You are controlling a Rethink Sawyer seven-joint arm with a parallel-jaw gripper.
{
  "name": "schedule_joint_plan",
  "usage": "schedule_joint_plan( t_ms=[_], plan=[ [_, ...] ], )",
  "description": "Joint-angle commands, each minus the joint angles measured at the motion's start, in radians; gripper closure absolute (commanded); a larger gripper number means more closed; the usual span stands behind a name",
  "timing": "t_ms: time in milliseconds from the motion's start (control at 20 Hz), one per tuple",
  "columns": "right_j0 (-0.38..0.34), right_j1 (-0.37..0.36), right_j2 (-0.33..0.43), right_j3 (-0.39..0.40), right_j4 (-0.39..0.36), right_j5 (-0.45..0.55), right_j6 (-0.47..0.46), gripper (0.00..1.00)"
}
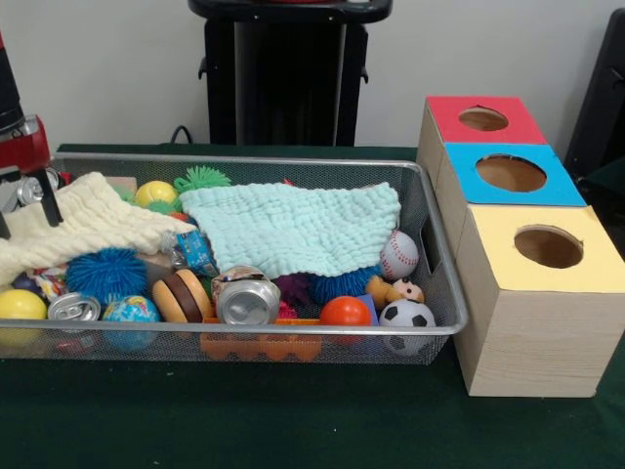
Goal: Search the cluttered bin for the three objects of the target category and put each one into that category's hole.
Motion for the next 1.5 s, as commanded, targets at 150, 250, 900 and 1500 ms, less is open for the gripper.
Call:
schedule_joint_plan(
  t_ms=[150, 250, 900, 1500],
  plan=[
    [0.024, 0.074, 0.008, -0.04, -0.049, 0.03, -0.174, 0.0],
    [0.028, 0.065, 0.008, -0.028, -0.048, 0.017, -0.153, 0.0],
    [0.034, 0.06, 0.022, -0.009, -0.037, 0.014, -0.154, 1.0],
    [0.045, 0.029, 0.007, 0.016, -0.044, -0.015, -0.109, 1.0]
  ],
)
